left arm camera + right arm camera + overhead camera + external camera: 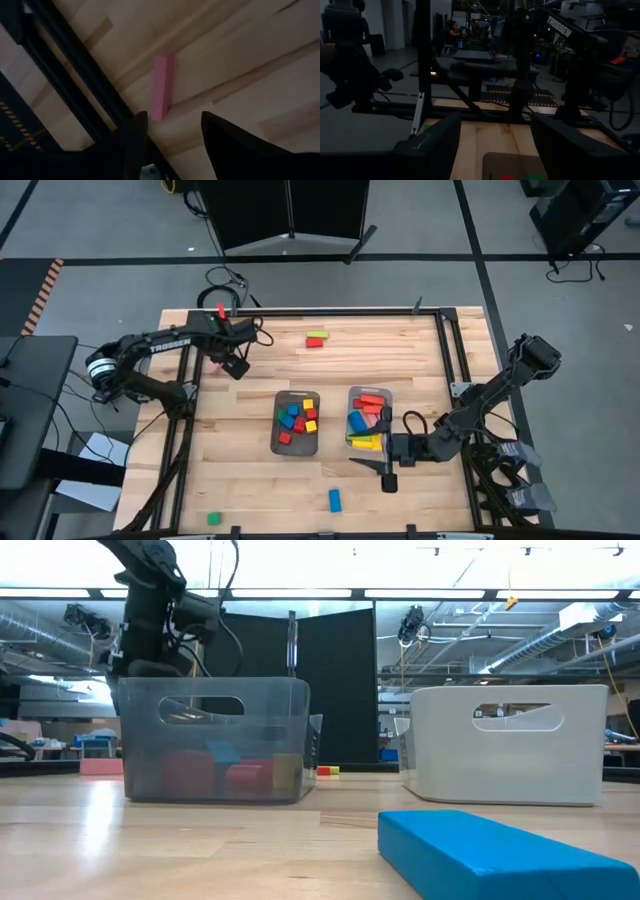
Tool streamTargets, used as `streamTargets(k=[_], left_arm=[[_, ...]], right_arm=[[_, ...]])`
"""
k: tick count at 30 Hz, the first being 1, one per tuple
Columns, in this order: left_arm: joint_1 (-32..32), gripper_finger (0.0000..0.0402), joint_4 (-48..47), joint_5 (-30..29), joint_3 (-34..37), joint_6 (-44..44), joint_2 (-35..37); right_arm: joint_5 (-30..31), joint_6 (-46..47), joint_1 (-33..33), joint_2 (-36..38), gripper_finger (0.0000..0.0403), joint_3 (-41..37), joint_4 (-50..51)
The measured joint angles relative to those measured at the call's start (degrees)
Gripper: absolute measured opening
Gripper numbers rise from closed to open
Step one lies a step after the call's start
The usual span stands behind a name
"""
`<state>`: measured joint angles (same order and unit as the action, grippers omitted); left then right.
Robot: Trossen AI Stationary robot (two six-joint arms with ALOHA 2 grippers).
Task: Sort blocks by size
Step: Put the large pink block into the gray bin
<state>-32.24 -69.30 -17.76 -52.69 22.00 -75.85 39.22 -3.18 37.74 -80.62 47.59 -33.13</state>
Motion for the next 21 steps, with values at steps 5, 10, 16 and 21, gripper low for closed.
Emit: streamTargets(k=[5, 10, 16, 21], left_arm=[[-1.24, 0.0193, 2.97, 0.78, 0.34, -2.45, -0.72], [-0.18, 0.0193, 3.52, 1.70, 0.54, -2.65, -0.56], [7.62, 0.0193, 10.28, 2.64, 0.45, -2.51, 5.22], [6.28, 0.0194, 5.27, 2.46, 3.01, -0.91, 4.77]], right_arm=[[0.00, -0.02, 0.49, 0.00, 0.0251, 0.00, 0.38], [-0.02, 1.25, 0.50, 0.00, 0.0251, 0.00, 1.60], [-1.80, 9.71, -0.76, -4.19, 0.0264, 0.43, 10.70], [-3.59, 10.81, -2.29, -10.55, 0.0277, 4.99, 11.47]])
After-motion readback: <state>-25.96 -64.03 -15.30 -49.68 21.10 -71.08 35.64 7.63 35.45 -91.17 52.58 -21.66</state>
